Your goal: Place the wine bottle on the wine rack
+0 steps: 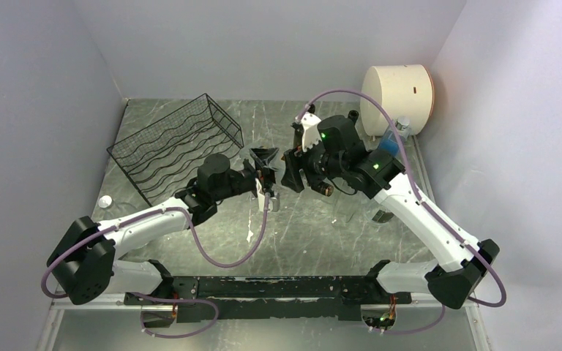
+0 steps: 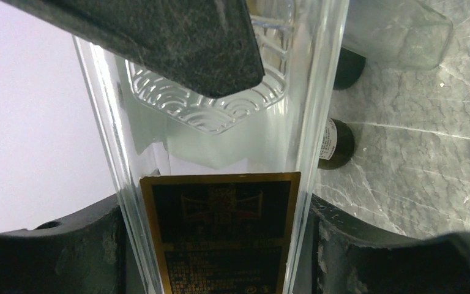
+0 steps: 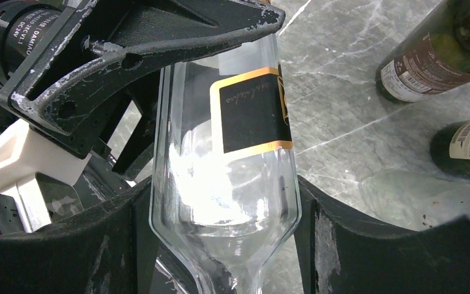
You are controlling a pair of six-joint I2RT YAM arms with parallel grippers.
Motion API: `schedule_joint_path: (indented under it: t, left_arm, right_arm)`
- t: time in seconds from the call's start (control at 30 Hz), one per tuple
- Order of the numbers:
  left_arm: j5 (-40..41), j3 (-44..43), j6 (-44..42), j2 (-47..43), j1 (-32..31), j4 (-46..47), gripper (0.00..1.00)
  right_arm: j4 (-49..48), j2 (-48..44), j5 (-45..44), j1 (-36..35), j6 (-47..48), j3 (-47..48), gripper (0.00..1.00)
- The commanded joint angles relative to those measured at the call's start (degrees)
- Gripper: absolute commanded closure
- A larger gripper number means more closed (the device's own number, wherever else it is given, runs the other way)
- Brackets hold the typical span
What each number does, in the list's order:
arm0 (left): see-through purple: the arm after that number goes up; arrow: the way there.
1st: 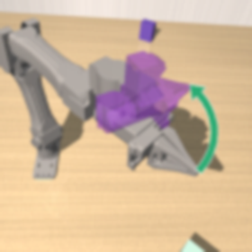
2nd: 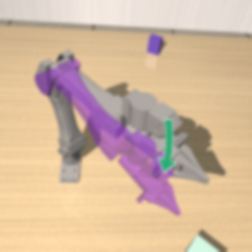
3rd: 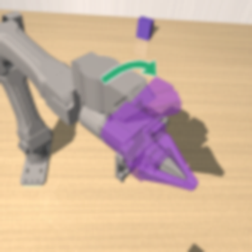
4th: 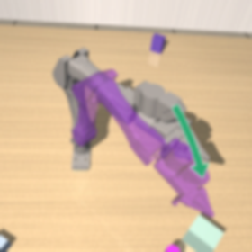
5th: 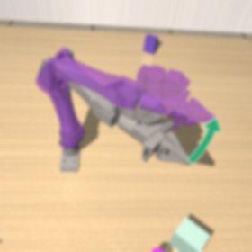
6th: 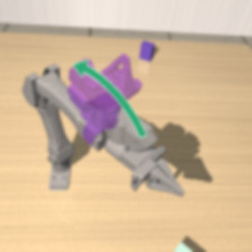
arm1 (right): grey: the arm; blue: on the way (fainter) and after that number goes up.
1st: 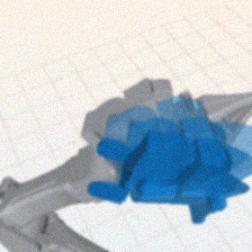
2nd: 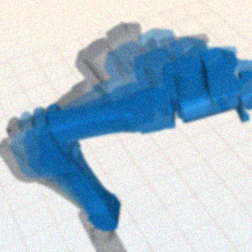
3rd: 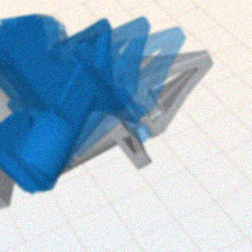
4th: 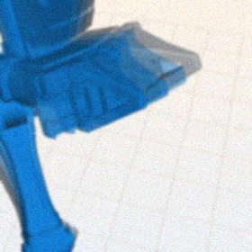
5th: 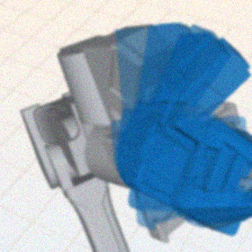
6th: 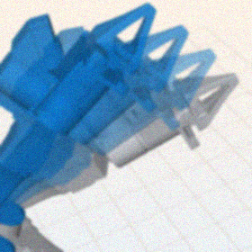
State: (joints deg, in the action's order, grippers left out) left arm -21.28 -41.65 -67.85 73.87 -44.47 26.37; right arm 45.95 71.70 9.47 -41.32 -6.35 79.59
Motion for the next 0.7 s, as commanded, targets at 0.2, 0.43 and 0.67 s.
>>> schedule_joint_path:
  t: [0.2,0.43,0.67]
  left_arm:
    - [0.8,-2.4,1.7,-2.3,-0.3,13.0,0.91]
    - [1.9,-2.7,2.6,-1.8,-0.3,13.1,0.89]
    - [2.4,-1.6,4.1,-1.6,-0.3,15.1,0.69]
  right_arm:
    - [-0.6,-1.4,1.7,-0.3,-0.1,-3.3,0.25]
    - [-0.4,-2.0,1.5,-0.3,-0.1,-5.0,0.25]
    - [-2.7,-2.4,-2.8,-0.3,-1.1,-4.4,0.97]
